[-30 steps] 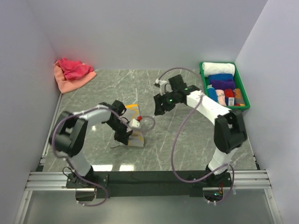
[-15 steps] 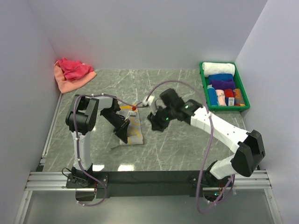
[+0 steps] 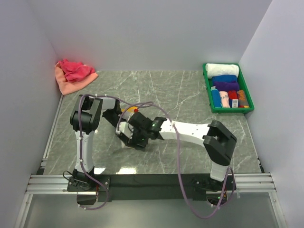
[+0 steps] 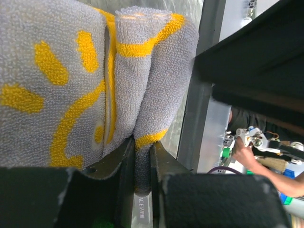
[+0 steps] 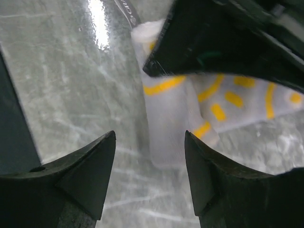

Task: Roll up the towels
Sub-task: Roll the towel

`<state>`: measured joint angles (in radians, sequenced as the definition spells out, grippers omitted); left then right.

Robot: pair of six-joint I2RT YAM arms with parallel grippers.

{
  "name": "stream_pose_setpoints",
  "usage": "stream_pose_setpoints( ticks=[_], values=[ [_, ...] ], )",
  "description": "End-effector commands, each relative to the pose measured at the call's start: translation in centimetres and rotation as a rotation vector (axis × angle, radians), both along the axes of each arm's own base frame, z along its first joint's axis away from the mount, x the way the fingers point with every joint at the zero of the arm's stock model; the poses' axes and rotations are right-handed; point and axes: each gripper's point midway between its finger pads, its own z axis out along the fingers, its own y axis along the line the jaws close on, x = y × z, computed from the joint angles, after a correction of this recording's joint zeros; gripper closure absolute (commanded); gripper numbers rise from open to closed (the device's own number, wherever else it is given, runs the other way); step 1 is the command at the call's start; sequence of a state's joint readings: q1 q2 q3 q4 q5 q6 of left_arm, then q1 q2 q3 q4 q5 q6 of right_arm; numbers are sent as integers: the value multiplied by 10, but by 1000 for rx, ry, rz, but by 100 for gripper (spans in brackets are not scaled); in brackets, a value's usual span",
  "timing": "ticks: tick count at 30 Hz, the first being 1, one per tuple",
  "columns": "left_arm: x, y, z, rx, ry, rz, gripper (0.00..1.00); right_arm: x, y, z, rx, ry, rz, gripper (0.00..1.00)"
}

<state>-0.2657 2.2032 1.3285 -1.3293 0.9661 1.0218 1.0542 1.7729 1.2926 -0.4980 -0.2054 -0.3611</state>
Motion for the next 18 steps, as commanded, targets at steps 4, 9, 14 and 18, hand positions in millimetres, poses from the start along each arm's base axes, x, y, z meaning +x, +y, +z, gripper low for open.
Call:
stream_pose_setpoints(
  ticks=[4, 9, 14, 18],
  values=[
    [13, 18, -43, 67, -116, -79, 95, 16, 23, -29, 1, -179, 64, 35],
    [13, 20, -42, 53, -119, -65, 94, 13, 23, -51, -42, -161, 101, 61],
    [15, 25, -41, 47, -121, -62, 92, 8, 18, -73, -98, -85, 114, 89],
    [24, 29, -32, 9, -158, -22, 86, -17, 19, -77, -88, 115, 110, 100]
  ],
)
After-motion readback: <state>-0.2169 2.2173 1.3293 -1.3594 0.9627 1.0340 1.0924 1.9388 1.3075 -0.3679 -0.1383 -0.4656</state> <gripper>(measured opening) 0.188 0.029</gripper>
